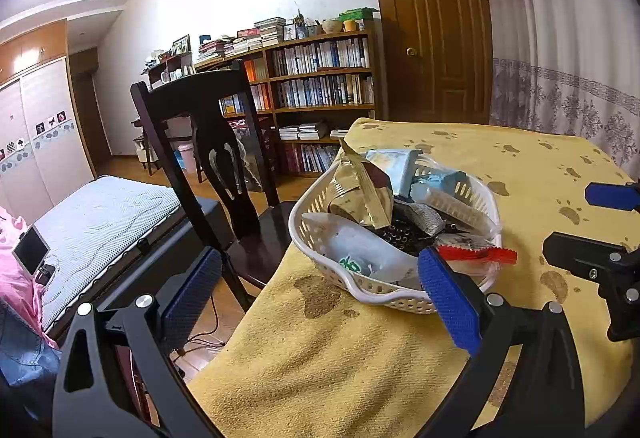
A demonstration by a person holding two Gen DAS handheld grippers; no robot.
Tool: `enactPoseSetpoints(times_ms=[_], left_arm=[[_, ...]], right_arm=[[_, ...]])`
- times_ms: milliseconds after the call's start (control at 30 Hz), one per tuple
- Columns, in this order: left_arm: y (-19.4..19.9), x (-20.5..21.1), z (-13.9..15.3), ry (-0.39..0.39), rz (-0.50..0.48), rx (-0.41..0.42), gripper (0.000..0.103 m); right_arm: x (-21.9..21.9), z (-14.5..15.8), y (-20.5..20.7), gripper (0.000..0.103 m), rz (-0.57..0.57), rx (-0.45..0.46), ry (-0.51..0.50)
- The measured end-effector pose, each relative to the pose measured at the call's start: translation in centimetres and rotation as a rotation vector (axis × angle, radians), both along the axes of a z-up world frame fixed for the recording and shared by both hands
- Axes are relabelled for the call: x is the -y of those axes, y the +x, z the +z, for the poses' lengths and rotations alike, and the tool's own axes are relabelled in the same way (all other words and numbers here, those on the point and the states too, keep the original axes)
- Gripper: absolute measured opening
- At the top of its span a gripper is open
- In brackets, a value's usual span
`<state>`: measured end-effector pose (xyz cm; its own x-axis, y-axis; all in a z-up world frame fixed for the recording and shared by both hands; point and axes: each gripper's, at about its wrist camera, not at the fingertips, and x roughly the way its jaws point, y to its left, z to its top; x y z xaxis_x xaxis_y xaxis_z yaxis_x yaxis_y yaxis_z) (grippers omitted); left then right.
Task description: Organize snacks
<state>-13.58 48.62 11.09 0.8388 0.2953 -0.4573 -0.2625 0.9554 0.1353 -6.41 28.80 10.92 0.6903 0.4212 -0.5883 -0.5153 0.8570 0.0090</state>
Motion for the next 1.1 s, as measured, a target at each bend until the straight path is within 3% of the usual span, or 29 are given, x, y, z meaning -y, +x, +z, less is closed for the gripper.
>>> enactPoseSetpoints(times_ms=[567, 1100], left_arm=[[-0.2, -0.6, 0.0, 0.002, 0.008, -0.001, 0.100], [-0.2, -0.5, 0.1, 0.002, 0.008, -0.001, 0.100]], right_arm=[[-1.8, -0.2, -0.6, 0.098, -0.036, 0.095, -0.101], [-3.0, -0.1, -1.3, 0.098, -0.037, 0.117, -0.140]])
